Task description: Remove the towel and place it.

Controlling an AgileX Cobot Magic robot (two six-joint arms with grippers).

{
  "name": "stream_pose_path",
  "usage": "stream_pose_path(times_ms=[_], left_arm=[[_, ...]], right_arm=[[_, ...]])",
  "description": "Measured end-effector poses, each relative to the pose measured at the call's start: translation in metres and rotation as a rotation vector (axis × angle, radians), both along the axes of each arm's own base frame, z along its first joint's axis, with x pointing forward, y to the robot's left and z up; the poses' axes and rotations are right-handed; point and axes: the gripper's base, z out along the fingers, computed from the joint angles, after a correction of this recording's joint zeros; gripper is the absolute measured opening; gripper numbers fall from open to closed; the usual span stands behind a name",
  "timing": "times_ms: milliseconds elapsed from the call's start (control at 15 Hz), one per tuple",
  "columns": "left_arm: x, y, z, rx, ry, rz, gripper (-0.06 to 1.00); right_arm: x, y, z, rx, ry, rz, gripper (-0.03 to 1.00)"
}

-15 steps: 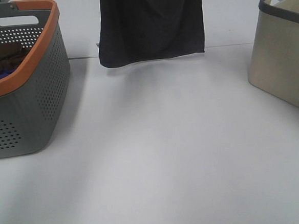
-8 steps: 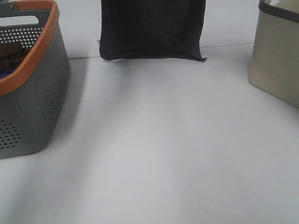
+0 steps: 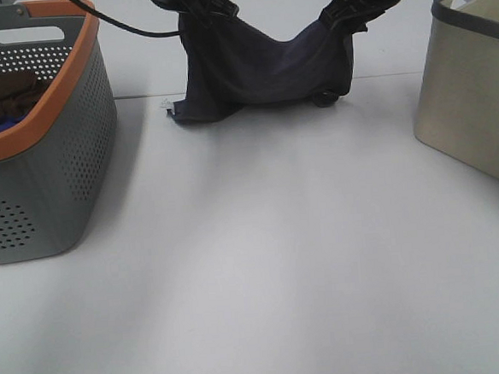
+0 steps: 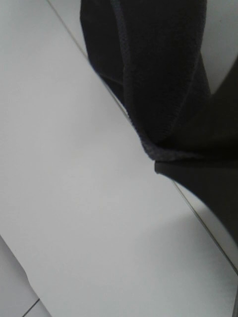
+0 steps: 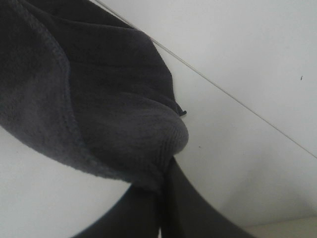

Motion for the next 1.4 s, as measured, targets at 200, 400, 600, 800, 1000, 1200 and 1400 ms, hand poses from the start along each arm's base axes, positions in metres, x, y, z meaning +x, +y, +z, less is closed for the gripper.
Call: stream_pose_path(times_ms=[200,400,600,800,1000,1200,1400], left_arm=[[0.008,0.002,0.01,-0.013,-0.122,-0.069,0.0],[0.021,0.015,0.024,0.001,-0.307,-0.128,0.0],[0.03,0.028,0.038,-0.016,-0.46,-0.185,0.0],[0.037,0.035,0.051,-0.049,-0.571,-0.214,0.0],[0.052,0.042,0.062,-0.032,-0.672,-0.203,0.0],[0.063,0.04,0.048,-0.01,-0.679,-0.199,0.0],[0.067,0.037,0.024,0.034,-0.57,-0.162,0.0]], right_arm=[[0.014,0.002,0.022,0.017,-0.209,0.012,0.0],[0.025,0.004,0.047,0.06,-0.397,0.009,0.0],[0.034,0.008,0.072,0.149,-0.612,-0.009,0.0],[0.038,0.009,0.086,0.209,-0.752,-0.026,0.0],[0.044,0.009,0.091,0.241,-0.845,-0.037,0.0],[0.063,-0.006,0.073,0.263,-0.842,-0.093,0.0],[0.075,-0.02,0.041,0.27,-0.754,-0.143,0.0]])
